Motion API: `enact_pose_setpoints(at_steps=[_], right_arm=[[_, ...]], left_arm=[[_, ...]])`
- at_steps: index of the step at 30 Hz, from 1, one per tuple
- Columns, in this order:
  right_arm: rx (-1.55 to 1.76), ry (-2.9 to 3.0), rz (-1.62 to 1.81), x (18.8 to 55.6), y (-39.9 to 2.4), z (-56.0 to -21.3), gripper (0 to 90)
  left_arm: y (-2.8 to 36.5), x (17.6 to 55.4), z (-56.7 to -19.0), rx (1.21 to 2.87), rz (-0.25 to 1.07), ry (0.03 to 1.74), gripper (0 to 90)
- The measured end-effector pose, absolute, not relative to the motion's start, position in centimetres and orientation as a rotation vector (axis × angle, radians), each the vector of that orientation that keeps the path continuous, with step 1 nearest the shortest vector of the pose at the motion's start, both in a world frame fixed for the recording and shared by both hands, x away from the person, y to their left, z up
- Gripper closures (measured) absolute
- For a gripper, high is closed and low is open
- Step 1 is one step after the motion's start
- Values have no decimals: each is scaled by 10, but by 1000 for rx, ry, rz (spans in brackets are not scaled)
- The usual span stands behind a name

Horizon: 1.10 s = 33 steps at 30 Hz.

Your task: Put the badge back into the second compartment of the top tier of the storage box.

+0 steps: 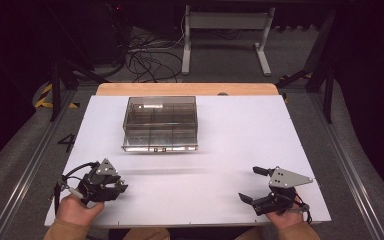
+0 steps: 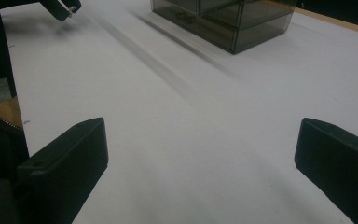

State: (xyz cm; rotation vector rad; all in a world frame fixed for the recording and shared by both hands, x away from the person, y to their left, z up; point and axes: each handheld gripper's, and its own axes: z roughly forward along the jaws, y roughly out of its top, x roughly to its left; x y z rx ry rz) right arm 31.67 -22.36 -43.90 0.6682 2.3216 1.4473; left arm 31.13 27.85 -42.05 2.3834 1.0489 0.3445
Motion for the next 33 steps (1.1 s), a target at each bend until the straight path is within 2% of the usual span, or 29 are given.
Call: enact_pose_setpoints(at_steps=[18, 33], right_arm=[[669, 2322, 1449, 317, -223, -439, 30], [669, 2324, 1448, 317, -223, -439, 30]], left_arm=[[298, 300, -403, 2129, 427, 1019, 574], [302, 294, -396, 2039, 465, 979, 574]])
